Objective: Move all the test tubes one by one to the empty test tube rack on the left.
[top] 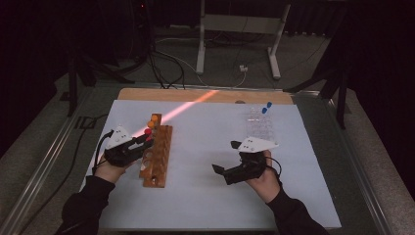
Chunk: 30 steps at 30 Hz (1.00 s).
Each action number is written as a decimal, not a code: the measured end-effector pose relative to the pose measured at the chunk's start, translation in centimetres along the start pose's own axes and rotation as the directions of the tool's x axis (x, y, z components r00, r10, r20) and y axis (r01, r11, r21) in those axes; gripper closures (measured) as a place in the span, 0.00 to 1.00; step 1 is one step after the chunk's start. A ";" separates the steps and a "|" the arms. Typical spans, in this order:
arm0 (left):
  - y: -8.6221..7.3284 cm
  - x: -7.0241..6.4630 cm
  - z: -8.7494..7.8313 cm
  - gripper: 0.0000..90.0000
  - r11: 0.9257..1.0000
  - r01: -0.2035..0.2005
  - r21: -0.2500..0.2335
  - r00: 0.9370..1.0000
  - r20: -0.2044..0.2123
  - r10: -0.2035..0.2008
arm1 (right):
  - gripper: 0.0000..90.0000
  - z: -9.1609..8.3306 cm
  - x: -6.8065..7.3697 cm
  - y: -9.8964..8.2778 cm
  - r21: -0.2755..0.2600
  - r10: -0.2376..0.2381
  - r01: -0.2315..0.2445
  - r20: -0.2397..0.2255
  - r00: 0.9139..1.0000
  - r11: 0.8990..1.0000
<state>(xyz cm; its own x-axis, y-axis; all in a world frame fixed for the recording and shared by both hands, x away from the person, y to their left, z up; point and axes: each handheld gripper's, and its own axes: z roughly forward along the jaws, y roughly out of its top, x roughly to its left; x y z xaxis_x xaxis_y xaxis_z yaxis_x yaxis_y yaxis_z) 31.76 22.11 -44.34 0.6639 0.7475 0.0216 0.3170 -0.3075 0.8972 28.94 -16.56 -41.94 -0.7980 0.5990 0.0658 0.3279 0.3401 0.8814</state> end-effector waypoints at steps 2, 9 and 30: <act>0.1 0.0 -0.2 0.76 1.000 0.014 -0.017 1.000 0.022 -0.014 | 0.00 -0.1 -0.1 0.1 -0.004 0.005 -0.005 -0.002 1.000 1.000; 1.3 -1.3 -1.1 0.33 0.998 0.015 -0.065 0.995 0.096 -0.008 | 0.00 -1.2 -1.5 0.8 -0.038 0.012 -0.011 0.024 1.000 0.999; 2.6 -3.4 -1.8 0.02 0.990 0.014 -0.140 0.973 0.232 0.019 | 0.23 -2.8 -12.3 -0.3 -0.070 0.130 -0.112 0.348 0.929 0.991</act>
<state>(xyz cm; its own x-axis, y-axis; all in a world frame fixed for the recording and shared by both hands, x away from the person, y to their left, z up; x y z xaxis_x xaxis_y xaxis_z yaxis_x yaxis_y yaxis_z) 29.12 19.76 -41.29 0.8087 0.5847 -0.0639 0.2283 -0.2119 0.9503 37.22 -26.03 -41.75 -0.5227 0.8524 0.0130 0.3792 0.2188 0.8991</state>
